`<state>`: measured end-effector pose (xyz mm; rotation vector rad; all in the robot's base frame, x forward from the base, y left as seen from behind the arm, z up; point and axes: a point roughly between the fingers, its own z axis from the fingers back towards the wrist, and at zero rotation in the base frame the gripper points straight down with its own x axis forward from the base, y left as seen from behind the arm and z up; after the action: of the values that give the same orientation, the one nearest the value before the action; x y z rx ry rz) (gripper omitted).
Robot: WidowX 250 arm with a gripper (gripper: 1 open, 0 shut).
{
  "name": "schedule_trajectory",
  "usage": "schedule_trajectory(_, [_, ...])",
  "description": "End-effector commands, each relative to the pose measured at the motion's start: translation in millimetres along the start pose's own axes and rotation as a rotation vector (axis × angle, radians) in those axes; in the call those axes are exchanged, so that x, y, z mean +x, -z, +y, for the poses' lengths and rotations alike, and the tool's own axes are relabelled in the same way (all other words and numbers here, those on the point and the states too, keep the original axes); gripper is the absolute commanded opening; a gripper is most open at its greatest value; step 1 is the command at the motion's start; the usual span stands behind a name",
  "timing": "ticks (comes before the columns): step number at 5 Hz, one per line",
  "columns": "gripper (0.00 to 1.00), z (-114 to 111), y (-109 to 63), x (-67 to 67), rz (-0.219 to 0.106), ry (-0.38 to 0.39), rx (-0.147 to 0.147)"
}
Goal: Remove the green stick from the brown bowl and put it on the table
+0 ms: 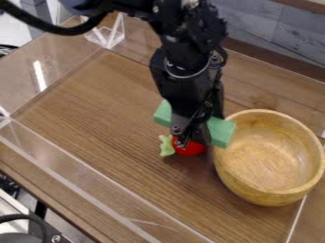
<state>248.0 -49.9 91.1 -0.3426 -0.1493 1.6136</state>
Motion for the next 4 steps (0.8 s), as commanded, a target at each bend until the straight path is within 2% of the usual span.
schedule_trajectory(1, [0.00,-13.5,-10.0,-9.7,0.004,0.007,-0.036])
schedule_trajectory(3, [0.00,-19.4,-8.2,-10.7,0.010,0.053,-0.028])
schedule_trajectory(4, [0.00,-26.8,-12.5,6.0,0.010,0.055,-0.029])
